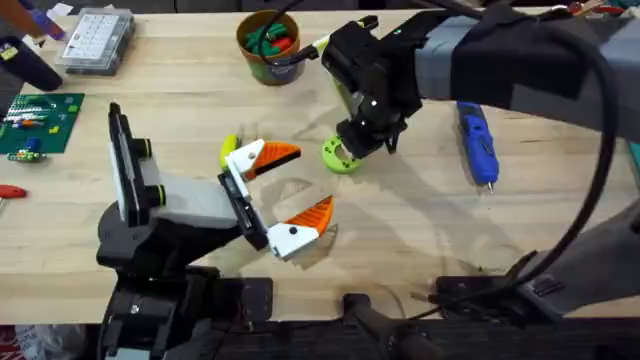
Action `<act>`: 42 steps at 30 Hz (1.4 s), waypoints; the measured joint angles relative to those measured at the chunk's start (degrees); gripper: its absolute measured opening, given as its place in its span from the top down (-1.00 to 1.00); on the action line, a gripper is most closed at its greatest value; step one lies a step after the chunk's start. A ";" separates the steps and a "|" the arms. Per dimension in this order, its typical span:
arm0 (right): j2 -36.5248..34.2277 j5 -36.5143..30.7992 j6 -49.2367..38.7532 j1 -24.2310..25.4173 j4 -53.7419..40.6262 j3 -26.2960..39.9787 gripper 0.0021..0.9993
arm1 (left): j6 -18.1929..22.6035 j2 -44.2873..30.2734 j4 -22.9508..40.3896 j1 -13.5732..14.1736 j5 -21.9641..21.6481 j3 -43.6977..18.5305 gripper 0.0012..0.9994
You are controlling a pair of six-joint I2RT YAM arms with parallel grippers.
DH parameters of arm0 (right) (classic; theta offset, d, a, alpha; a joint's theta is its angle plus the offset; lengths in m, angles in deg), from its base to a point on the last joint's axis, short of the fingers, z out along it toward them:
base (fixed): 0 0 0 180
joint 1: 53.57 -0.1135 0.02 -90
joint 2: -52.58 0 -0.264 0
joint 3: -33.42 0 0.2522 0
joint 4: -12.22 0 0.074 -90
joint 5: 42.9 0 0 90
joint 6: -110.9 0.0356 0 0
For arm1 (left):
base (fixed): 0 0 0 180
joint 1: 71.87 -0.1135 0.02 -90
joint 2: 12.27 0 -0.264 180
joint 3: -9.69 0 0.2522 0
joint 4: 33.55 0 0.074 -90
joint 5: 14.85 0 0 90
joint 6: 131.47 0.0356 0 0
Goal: Pick up the gripper from the table and insert it into the empty holder that is missing its gripper. Then pick up a screw, insert it into the mounting hole, and use the screwdriver to tighten it. Finally, clean up the table by picking up the vegetable and placing it into the bucket.
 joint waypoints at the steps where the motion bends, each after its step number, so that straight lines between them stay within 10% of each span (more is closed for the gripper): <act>1: 0.00 -0.01 0.00 0.00 0.05 0.00 1.00 | 0.00 0.00 0.00 0.00 0.00 0.00 -0.99; 15: 4.18 -0.02 0.00 0.00 -1.81 1.37 1.00 | 0.00 0.00 0.00 0.00 0.00 0.00 -0.99; 42: 10.54 0.26 -1.21 -1.55 -23.38 31.68 1.00 | 0.00 0.00 0.00 0.00 0.00 0.00 -0.99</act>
